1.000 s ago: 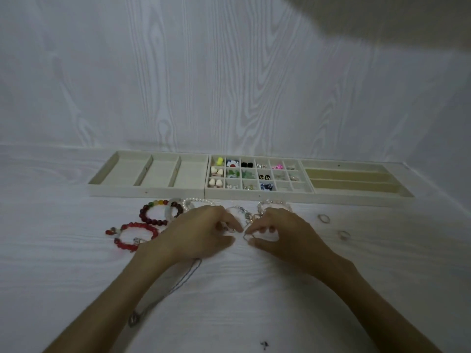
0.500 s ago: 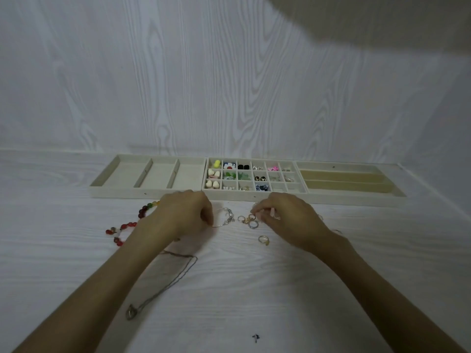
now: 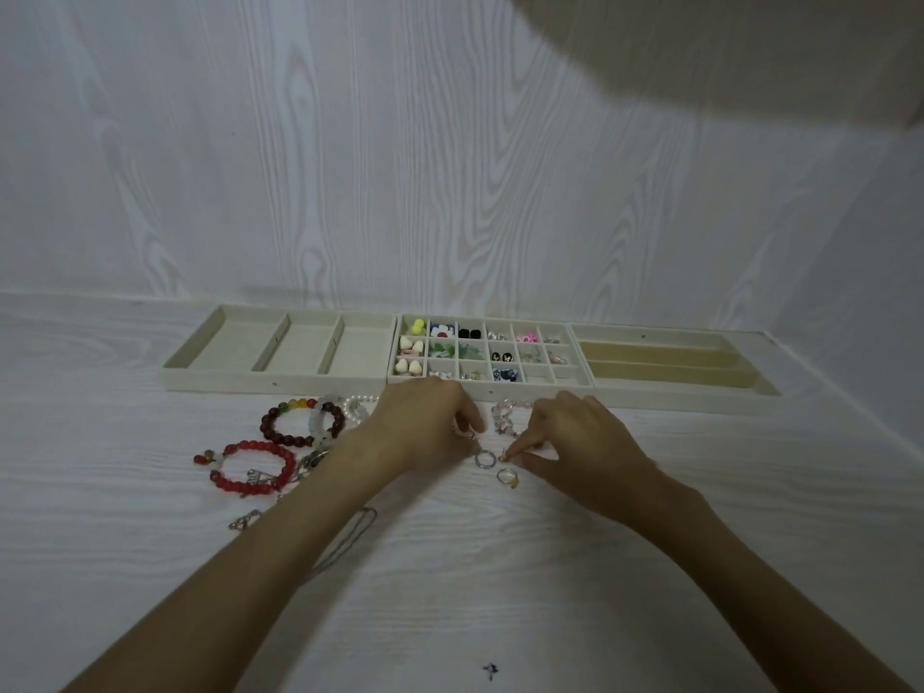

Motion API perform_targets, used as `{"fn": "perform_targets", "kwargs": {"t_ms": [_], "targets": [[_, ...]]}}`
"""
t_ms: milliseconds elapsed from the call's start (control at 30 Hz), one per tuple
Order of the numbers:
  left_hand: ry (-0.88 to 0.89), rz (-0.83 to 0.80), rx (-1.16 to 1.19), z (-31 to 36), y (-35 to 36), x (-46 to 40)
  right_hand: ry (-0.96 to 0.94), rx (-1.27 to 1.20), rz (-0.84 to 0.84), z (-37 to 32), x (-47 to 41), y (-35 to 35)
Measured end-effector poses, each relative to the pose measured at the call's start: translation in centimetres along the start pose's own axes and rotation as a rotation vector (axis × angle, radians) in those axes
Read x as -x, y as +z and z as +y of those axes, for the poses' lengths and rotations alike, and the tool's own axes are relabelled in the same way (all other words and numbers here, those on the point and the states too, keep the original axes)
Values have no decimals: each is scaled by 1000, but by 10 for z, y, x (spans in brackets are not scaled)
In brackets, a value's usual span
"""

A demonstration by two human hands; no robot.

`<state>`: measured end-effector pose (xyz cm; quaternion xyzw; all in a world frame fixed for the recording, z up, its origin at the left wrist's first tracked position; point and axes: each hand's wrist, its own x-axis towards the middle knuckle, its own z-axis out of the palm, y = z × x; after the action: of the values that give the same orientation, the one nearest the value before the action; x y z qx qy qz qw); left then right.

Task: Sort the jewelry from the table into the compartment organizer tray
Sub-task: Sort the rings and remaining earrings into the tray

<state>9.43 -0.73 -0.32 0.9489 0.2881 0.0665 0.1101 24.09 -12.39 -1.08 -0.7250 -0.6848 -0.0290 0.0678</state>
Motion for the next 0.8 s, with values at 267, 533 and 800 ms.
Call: {"fn": "perform_targets", "kwargs": {"t_ms": [267, 533, 800], "targets": [[-36, 61, 230, -11, 9, -9, 45, -130, 42, 4, 2, -3], [-308, -178, 1050, -4, -12, -5, 184, -766, 435, 3, -4, -7], [-307, -246, 1298, 6, -11, -14, 140, -785, 583, 1, -4, -12]]}}
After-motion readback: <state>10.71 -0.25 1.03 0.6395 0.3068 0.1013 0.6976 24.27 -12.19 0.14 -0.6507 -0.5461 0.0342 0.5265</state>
